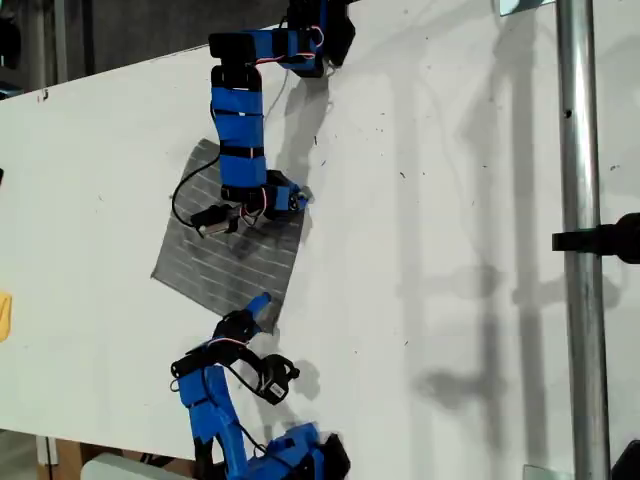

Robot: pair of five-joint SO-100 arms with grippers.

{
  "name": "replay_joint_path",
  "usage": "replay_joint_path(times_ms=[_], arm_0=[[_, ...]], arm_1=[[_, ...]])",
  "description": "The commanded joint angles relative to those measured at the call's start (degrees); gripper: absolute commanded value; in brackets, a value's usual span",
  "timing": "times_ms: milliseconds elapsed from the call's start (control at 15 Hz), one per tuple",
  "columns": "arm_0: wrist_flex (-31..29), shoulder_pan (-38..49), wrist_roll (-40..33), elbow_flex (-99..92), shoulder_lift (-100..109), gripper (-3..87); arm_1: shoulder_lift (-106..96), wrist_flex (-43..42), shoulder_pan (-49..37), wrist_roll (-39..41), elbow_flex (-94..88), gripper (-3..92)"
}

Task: Grasp corners of a towel and fold twice.

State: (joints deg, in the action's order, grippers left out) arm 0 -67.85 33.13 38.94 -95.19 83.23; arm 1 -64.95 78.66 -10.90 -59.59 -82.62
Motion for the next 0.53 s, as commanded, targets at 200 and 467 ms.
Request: replay_joint_path(times_ms=[200,467], arm_0=[[2.99,4.83,-1.14,0.62,-8.00,31.5],[-0.18,2.11,-0.70,6.33,-14.77,23.9]], arm_1=[[-6.42,0.97,1.23,-0.88,1.67,-0.2],[-7.47,1.14,0.70,-0.88,1.41,-0.2]])
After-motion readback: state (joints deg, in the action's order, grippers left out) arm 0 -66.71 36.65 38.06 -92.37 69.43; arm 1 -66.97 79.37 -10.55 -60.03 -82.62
